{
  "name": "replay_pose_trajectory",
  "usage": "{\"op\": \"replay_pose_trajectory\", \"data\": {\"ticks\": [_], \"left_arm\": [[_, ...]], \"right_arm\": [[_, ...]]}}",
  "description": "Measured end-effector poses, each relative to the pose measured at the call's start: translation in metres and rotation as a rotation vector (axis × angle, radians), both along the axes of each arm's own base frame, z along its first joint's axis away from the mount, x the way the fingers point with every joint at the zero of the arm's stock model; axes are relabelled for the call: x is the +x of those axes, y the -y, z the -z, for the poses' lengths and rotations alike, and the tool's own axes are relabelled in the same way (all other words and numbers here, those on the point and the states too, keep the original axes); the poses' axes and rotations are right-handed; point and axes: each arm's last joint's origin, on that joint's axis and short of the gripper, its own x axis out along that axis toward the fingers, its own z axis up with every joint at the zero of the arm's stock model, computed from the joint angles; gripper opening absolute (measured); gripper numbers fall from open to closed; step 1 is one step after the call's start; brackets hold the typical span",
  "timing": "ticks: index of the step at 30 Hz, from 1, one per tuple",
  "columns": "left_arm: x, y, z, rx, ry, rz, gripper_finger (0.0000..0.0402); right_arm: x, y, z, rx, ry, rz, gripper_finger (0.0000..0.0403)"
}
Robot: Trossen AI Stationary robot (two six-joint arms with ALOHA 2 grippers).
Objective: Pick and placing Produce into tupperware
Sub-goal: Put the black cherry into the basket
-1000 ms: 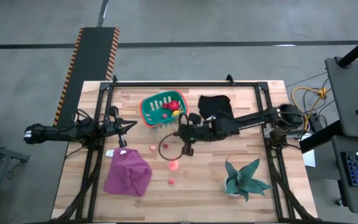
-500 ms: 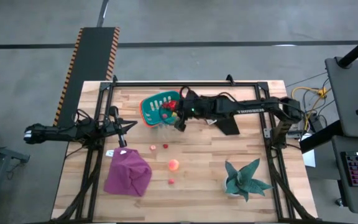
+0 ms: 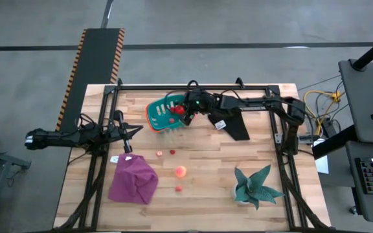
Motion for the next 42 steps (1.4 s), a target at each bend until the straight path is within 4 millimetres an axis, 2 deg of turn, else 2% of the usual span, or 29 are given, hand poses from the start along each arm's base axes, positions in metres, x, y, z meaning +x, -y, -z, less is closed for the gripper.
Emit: {"op": "replay_pose_trajectory", "data": {"ticks": [7,11,19,25,37,42], "left_arm": [[0.0,0.0,0.0,0.0,0.0,-0.012,0.0002],[0.0,0.0,0.0,0.0,0.0,-0.017,0.0002],[0.0,0.0,0.0,0.0,0.0,-0.016,0.0002],[0.0,0.0,0.0,-0.001,-0.004,-0.016,0.0002],[0.0,0.0,0.0,-0.003,-0.002,-0.015,0.0002],[0.0,0.0,0.0,-0.003,-0.002,-0.015,0.0002]], "right_arm": [[0.007,0.013,0.008,0.003,0.022,0.027,0.0008],[0.017,0.018,0.02,0.014,-0.006,0.011,0.0008],[0.032,0.027,0.029,0.023,-0.065,0.021,0.0009],[0.028,0.031,0.028,0.012,-0.132,0.039,0.0009],[0.026,0.03,0.025,0.014,-0.139,0.038,0.0009],[0.026,0.03,0.023,0.011,-0.132,0.038,0.0026]]}}
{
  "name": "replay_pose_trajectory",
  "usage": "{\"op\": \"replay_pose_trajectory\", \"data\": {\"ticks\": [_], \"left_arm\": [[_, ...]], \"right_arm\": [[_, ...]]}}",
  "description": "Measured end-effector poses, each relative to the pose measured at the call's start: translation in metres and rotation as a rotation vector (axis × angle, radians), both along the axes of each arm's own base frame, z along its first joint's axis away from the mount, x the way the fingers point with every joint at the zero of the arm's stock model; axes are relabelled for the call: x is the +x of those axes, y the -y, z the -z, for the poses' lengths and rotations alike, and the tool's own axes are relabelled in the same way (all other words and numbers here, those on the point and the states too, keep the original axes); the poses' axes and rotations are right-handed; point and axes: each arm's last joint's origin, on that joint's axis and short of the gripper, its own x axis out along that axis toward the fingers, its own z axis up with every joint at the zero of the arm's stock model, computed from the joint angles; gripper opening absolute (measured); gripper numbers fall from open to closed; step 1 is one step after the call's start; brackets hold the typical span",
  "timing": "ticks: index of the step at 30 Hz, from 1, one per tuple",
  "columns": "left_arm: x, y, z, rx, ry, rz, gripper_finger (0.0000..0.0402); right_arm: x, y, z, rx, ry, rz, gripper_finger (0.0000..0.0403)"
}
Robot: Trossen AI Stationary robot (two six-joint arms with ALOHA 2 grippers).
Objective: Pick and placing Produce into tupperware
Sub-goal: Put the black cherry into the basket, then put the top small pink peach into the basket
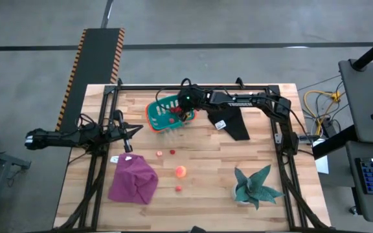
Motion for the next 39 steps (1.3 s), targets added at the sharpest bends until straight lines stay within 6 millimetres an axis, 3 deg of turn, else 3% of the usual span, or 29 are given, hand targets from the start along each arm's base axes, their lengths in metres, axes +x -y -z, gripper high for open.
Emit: {"op": "replay_pose_trajectory", "data": {"ticks": [12,20,25,31,35,39], "left_arm": [[0.0,0.0,0.0,0.0,0.0,0.0,0.0002],[0.0,0.0,0.0,0.0,-0.001,0.0,0.0002],[0.0,0.0,0.0,0.0,-0.003,0.0,0.0002],[0.001,0.0,0.001,0.001,-0.009,0.0,0.0002],[0.001,0.0,0.001,0.001,-0.01,0.0,0.0002],[0.001,0.0,0.001,0.001,-0.011,0.001,0.0002]], "right_arm": [[-0.003,-0.002,-0.014,0.0,0.039,0.001,0.0176],[-0.019,-0.022,-0.076,0.048,0.217,-0.091,0.0262],[-0.038,-0.055,-0.122,0.139,0.332,-0.269,0.0289],[-0.071,-0.115,-0.166,0.137,0.341,-0.434,0.0292],[-0.093,-0.162,-0.181,0.147,0.303,-0.557,0.0287],[-0.11,-0.206,-0.181,0.099,0.227,-0.589,0.0283]]}}
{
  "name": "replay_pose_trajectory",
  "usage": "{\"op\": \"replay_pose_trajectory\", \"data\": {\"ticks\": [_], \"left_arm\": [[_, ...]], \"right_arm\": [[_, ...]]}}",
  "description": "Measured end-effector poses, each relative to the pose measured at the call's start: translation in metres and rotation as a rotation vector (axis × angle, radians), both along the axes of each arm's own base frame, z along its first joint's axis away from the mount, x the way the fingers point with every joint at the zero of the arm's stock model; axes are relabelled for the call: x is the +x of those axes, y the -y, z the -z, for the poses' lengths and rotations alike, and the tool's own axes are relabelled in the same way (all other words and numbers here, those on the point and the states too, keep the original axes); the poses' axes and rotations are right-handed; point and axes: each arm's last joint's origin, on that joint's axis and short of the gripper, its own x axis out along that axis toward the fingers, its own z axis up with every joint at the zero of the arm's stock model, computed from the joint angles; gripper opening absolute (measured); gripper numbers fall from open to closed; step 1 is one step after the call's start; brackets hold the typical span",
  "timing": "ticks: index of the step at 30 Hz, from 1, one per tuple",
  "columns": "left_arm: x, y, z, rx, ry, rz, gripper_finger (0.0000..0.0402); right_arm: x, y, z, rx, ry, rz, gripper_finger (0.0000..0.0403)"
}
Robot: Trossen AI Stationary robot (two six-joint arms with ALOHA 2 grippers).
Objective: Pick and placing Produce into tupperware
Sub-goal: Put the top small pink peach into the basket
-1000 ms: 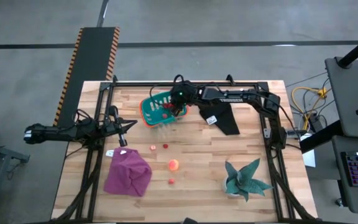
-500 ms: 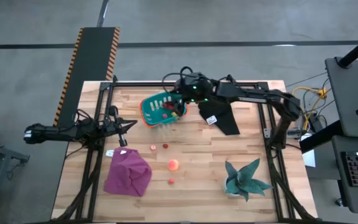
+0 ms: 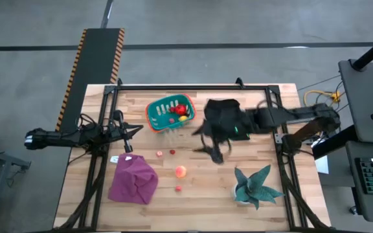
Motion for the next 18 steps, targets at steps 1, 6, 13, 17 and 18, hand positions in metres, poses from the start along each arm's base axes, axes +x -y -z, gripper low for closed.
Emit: {"op": "replay_pose_trajectory", "data": {"ticks": [1,6,13,17,18], "left_arm": [[0.0,0.0,0.0,0.0,-0.001,0.0,0.0002],[0.0,0.0,0.0,-0.002,-0.003,0.0,0.0002],[0.0,0.0,0.0,-0.003,-0.002,0.0,0.0002],[0.0,0.0,0.0,-0.004,-0.004,0.0,0.0002],[0.001,0.0,0.0,-0.004,-0.004,0.0,0.0002]], "right_arm": [[-0.003,-0.01,0.001,-0.024,-0.009,0.0,0.0282],[-0.014,-0.053,0.007,-0.1,-0.032,-0.031,0.0281],[-0.019,-0.082,0.019,-0.158,-0.056,-0.026,0.0275],[-0.022,-0.086,0.021,-0.227,-0.055,-0.043,0.0259],[-0.024,-0.086,0.021,-0.261,-0.049,-0.027,0.025]]}}
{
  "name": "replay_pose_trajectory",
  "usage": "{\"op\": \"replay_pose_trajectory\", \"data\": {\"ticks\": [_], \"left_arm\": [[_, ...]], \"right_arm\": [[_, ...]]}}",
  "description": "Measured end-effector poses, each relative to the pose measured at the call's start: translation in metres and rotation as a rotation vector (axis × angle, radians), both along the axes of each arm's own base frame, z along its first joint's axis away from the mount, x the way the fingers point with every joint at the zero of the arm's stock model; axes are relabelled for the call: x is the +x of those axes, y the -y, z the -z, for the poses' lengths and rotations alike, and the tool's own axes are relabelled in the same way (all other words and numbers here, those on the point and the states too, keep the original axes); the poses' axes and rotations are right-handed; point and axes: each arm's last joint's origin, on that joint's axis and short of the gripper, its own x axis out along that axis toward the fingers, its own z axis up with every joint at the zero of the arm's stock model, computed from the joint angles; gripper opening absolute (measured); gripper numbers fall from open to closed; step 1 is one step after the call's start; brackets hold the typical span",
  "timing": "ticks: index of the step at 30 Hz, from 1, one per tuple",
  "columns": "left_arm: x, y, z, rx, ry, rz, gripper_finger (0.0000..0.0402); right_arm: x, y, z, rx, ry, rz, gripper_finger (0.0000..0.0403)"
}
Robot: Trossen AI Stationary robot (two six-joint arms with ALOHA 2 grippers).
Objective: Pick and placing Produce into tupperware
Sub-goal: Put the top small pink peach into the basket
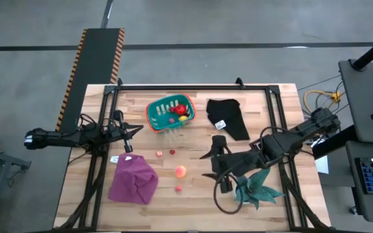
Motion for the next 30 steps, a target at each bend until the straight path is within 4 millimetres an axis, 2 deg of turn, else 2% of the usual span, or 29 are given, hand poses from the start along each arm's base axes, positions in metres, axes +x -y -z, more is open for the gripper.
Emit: {"op": "replay_pose_trajectory", "data": {"ticks": [5,10,14,19,21,24,26,30], "left_arm": [[0.0,0.0,0.0,0.0,-0.003,0.0,0.0002],[0.0,0.0,0.0,0.0,-0.005,0.0,0.0002],[0.0,0.0,0.0,0.0,-0.004,0.0,0.0002],[0.0,0.0,0.0,0.003,-0.004,0.0,0.0002],[0.0,0.0,0.0,0.003,-0.002,-0.001,0.0002],[0.0,0.0,0.0,0.003,-0.003,0.0,0.0002],[0.0,0.0,0.0,0.004,-0.004,-0.001,0.0002],[0.0,0.0,0.0,0.005,-0.006,-0.011,0.0002]], "right_arm": [[-0.015,0.01,-0.008,-0.096,0.041,0.04,0.0188],[-0.031,0.031,-0.008,-0.128,0.078,0.029,0.0098],[-0.054,0.057,-0.015,-0.159,0.244,0.03,0.0022],[-0.064,0.108,0.005,-0.125,0.555,-0.062,0.001],[-0.066,0.134,0.017,-0.099,0.59,-0.048,0.0009],[-0.073,0.166,0.032,-0.079,0.531,0.053,0.0009],[-0.079,0.177,0.039,-0.076,0.496,0.098,0.0009],[-0.105,0.175,0.038,-0.073,0.501,0.088,0.0009]]}}
